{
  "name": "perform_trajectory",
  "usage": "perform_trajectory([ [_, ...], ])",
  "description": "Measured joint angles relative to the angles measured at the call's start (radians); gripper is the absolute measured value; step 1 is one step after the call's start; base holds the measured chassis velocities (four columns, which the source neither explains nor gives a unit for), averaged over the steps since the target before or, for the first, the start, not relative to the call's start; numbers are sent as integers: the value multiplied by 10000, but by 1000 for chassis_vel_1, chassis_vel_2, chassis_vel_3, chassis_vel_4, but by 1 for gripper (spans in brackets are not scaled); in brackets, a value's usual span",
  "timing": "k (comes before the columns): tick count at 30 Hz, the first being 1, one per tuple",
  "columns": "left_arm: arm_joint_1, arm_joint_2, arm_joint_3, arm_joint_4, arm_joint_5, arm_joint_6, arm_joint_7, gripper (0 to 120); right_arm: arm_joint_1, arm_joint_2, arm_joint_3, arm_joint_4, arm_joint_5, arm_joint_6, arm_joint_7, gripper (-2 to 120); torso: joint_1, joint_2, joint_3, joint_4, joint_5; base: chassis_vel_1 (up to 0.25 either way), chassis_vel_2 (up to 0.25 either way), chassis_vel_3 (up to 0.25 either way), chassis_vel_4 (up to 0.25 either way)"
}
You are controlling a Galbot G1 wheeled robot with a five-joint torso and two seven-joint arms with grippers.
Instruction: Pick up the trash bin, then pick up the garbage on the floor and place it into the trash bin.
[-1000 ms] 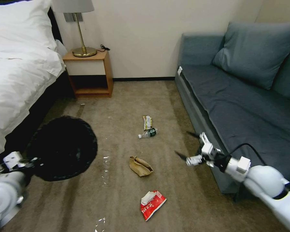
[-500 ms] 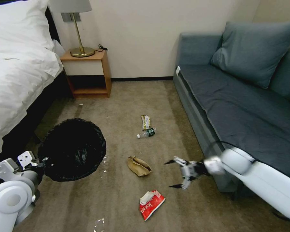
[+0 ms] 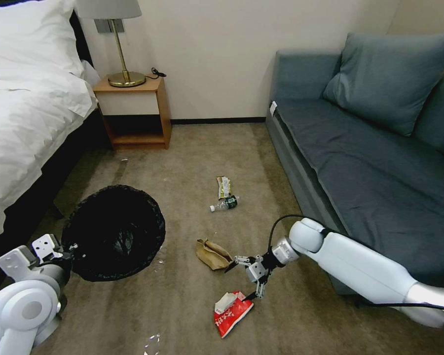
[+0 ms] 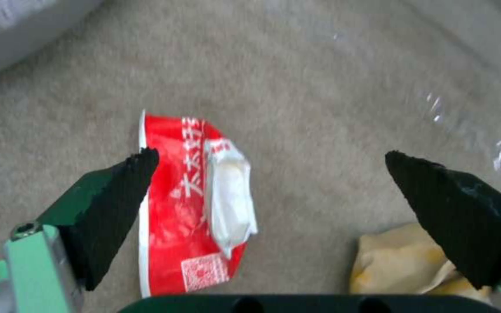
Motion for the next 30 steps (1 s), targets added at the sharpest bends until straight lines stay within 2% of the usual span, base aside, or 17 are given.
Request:
perform_trajectory([
  [7, -66, 173, 175, -44, -15, -9, -117, 1, -185, 341, 136, -990, -558, 249, -70, 100, 0, 0, -1, -2, 0, 0, 0, 0, 0],
  [16, -171, 135, 452, 48, 14, -10, -183, 1, -510, 948, 177, -1571, -1064, 472, 305, 100, 0, 1, -1, -3, 1, 0, 0, 0, 0],
  [24, -42, 81, 418, 22, 77, -22, -181, 1, -513, 1866, 278, -2570, -1708, 881, 411, 100, 0, 0, -1, 2, 1, 0, 0, 0, 0],
  [30, -70, 103, 462, -11, 69, -42, -196, 1, -626, 2183, 585, -3100, -2300, 1161, 438, 100, 0, 0, -1, -2, 1, 0, 0, 0, 0],
])
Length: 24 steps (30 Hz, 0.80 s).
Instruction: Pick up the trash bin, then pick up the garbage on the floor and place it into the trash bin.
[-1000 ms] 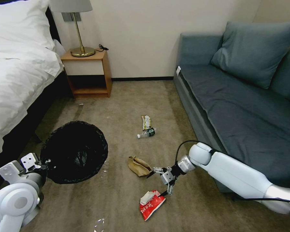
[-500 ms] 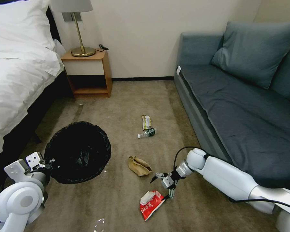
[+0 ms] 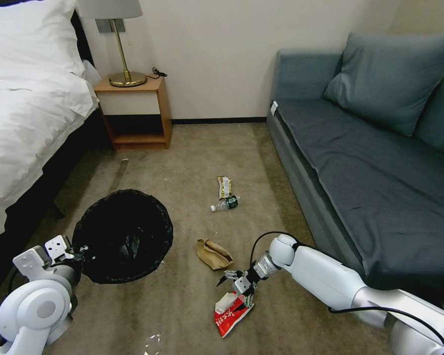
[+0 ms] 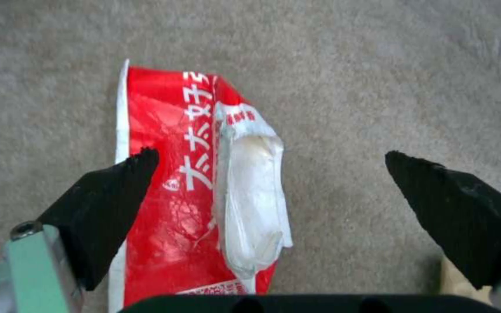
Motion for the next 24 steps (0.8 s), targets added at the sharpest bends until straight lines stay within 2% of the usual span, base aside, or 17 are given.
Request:
perform_trajectory([
  [7, -66, -37, 222, -17, 3, -10, -46, 1, -114, 124, 267, -472, -445, 214, 106, 100, 0, 1, 0, -2, -2, 0, 0, 0, 0],
  [21, 32, -76, 246, -252, 4, -30, -93, 1, -225, 577, 683, -1278, -1180, 503, 420, 99, 0, 0, 0, 1, 0, 0, 0, 0, 0],
  [22, 47, -81, 253, -280, 9, -32, -94, 1, -242, 586, 722, -1308, -1252, 510, 428, 99, 0, 1, 0, 1, 0, 0, 0, 0, 0],
  [23, 69, -83, 273, -322, 17, -36, -104, 1, -305, 596, 818, -1359, -1341, 531, 454, 90, 0, 1, 0, 1, 0, 0, 0, 0, 0],
  [24, 69, -83, 273, -322, 17, -36, -104, 1, -305, 596, 818, -1359, -1341, 531, 454, 90, 0, 1, 0, 1, 0, 0, 0, 0, 0],
])
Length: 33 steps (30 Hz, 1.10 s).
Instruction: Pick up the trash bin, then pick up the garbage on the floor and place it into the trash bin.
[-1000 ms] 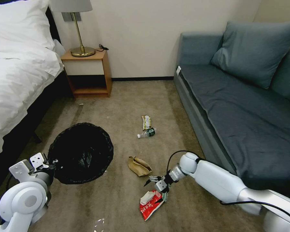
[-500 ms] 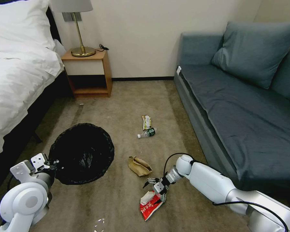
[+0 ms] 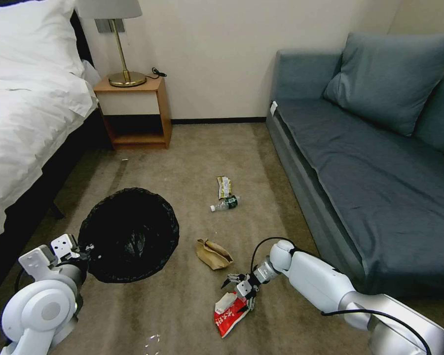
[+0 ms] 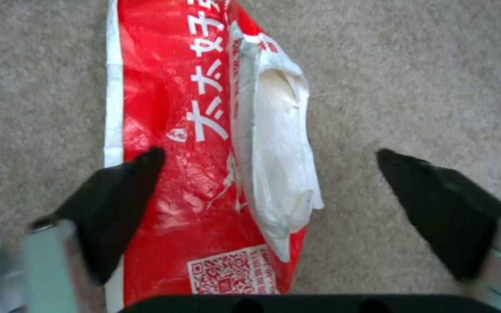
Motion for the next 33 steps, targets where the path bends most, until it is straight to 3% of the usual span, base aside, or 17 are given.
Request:
perform_trajectory([
  [2, -2, 13, 31, -66, 1, -9, -29, 1, -87, -57, 93, 10, 0, 3, 14, 79, 0, 0, 0, 0, 0, 0, 0, 0, 0],
  [3, -2, 13, 31, -66, 1, -9, -29, 1, -87, -57, 93, 10, 0, 3, 14, 79, 0, 0, 0, 0, 0, 0, 0, 0, 0],
  [9, 33, 49, 70, -163, 1, -11, -54, 1, -240, -229, 301, 84, -8, 3, 14, 52, 0, 0, 0, -1, 0, 0, 0, 0, 0],
  [11, 53, 50, 71, -175, 2, -12, -54, 1, -267, -248, 327, 91, -7, 3, 13, 49, 0, 0, 0, -1, 0, 0, 0, 0, 0],
  [13, 91, 62, 71, -193, 15, -23, -53, 1, -334, -269, 386, 89, -25, 3, 20, 37, 0, 0, 0, -1, 0, 0, 0, 0, 0],
  [21, 86, 91, 89, -220, 24, -43, -56, 1, -435, -265, 472, 72, -69, 3, 125, 13, 0, 0, 0, 0, 0, 0, 0, 0, 0],
  [23, 82, 118, 104, -224, 24, -46, -67, 1, -452, -326, 578, 161, -69, 3, 170, 1, 0, 0, 0, 0, 0, 0, 0, 0, 0],
  [27, 66, 133, 109, -186, 24, -54, -75, 1, -473, -424, 673, 263, -31, -1, 189, 0, 0, 0, 0, 1, 1, 0, 0, 0, 0],
  [33, 32, 175, 138, -123, 22, -63, -96, 1, -437, -1142, 1193, 654, 655, -111, 161, 0, 0, 0, 0, 0, 2, 0, 0, 0, 0],
])
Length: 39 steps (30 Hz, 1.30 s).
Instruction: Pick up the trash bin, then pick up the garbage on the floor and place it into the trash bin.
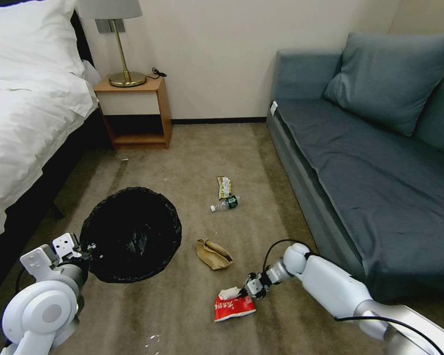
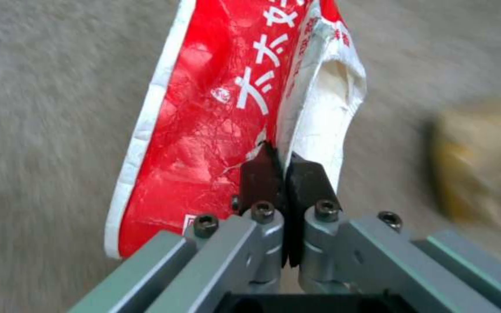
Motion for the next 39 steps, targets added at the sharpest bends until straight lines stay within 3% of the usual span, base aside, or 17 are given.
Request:
perform_trajectory([
  [3, 0, -1, 13, 0, -1, -1, 0, 1, 37, -225, 177, 145, 260, -27, -60, 0, 0, 0, 0, 0, 0, 0, 0, 0, 0],
  [5, 15, -3, 24, -15, -2, -2, -1, 1, 50, -982, 708, 742, 1121, -160, -150, 0, 0, 0, 0, 0, -1, 0, 0, 0, 0],
  [10, 3, 32, 25, -20, -14, -2, 3, 1, -40, -1786, 1906, 1597, 2568, -497, -150, 0, -1, 0, 0, -3, 0, 0, 0, 0, 0],
  [13, -49, 65, 32, 31, -22, -3, 36, 1, -173, -2525, 2845, 2467, 4671, -1231, 368, 0, 0, 0, 0, 1, 2, 0, 0, 0, 0],
  [14, -49, 65, 32, 31, -22, -3, 36, 1, -173, -2525, 2845, 2467, 4671, -1231, 368, 0, 0, 0, 0, 1, 2, 0, 0, 0, 0],
  [17, -104, 76, 99, 48, -27, -3, 72, 1, -321, -3152, 3336, 3757, 6977, -2064, 989, 0, 0, 0, 0, -2, 0, 0, 0, 0, 0],
  [22, -177, 79, 206, 50, -34, -3, 82, 1, -285, -3682, 3756, 5824, 8728, -3021, 1742, 0, 0, 0, 0, -2, -2, 0, 0, 0, 0],
  [24, -198, 79, 233, 49, -34, -4, 84, 1, -165, -3754, 3755, 6469, 9223, -3355, 2056, 0, 0, 0, 0, -2, -1, 0, 0, 0, 0],
  [25, -250, 64, 314, 41, -42, -9, 90, 1, 209, -3718, 3503, 7873, 10098, -4012, 2632, 0, 0, 0, -1, 1, -5, 0, 0, 0, 0],
  [29, -301, 43, 425, 40, -34, -10, 85, 1, 507, -3474, 3046, 9009, 10346, -4511, 3005, 0, -1, 0, -1, 4, -6, 0, 0, 0, 0],
  [31, -327, 24, 515, 6, -32, -11, 74, 1, 819, -2988, 2306, 9752, 10095, -4845, 3276, 0, -1, 0, -1, 1, -7, 0, 0, 0, 0],
  [39, -399, -30, 659, -33, -20, -1, 4, 1, 1812, -1696, 255, 9270, 9288, -5069, 3505, 0, 0, 0, 0, 0, -6, 0, 0, 0, 0],
])
